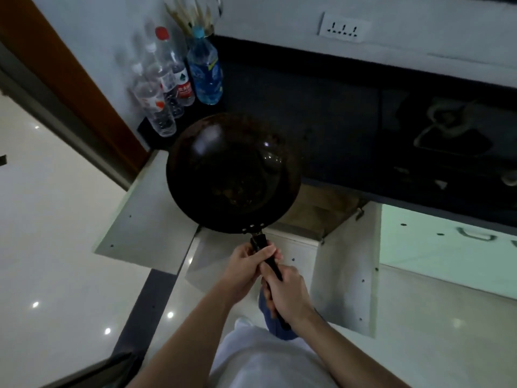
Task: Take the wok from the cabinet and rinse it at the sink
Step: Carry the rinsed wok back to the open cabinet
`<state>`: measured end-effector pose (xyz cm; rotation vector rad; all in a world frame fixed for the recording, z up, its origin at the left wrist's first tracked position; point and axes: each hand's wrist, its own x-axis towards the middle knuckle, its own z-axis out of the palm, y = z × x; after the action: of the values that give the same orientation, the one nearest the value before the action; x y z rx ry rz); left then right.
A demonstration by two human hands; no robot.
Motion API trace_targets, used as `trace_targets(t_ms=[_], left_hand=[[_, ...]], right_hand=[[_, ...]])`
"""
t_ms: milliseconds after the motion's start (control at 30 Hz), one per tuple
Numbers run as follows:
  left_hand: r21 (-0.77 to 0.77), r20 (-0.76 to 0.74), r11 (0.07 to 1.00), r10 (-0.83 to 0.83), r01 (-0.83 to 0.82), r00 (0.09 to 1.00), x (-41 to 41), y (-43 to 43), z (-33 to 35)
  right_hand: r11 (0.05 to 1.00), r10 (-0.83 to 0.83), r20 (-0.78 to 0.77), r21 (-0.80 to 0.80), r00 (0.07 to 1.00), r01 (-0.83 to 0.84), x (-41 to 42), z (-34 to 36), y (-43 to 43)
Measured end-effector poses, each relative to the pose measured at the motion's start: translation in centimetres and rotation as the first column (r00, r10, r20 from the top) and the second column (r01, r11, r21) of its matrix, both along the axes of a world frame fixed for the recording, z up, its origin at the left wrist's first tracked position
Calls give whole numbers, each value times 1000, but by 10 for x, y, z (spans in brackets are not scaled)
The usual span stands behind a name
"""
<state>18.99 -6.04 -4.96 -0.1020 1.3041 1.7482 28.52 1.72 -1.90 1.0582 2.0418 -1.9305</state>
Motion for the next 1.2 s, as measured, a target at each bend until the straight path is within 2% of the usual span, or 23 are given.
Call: trace_targets(t_ms=[300,633,800,1033,1200], left_hand=[[-44,-2,995,-89,89,996,-89,89,10],[-35,69,977,-208,211,976,-147,179,17],[-65,105,954,-286,294,952,-166,201,14],[-112,143,899,-408,424,902,-203,221,17],[-120,210,890,-410,440,887,-226,226,19]], right_hand=[[991,-136,-30,2,990,137,-79,1,74],[967,-255,26,22,966,255,-132,-4,150],[937,-347,59,55,936,344,-149,-8,162],[882,-470,55,6,881,470,-181,8,167],[854,-518,72,-19,853,520,-206,11,164]])
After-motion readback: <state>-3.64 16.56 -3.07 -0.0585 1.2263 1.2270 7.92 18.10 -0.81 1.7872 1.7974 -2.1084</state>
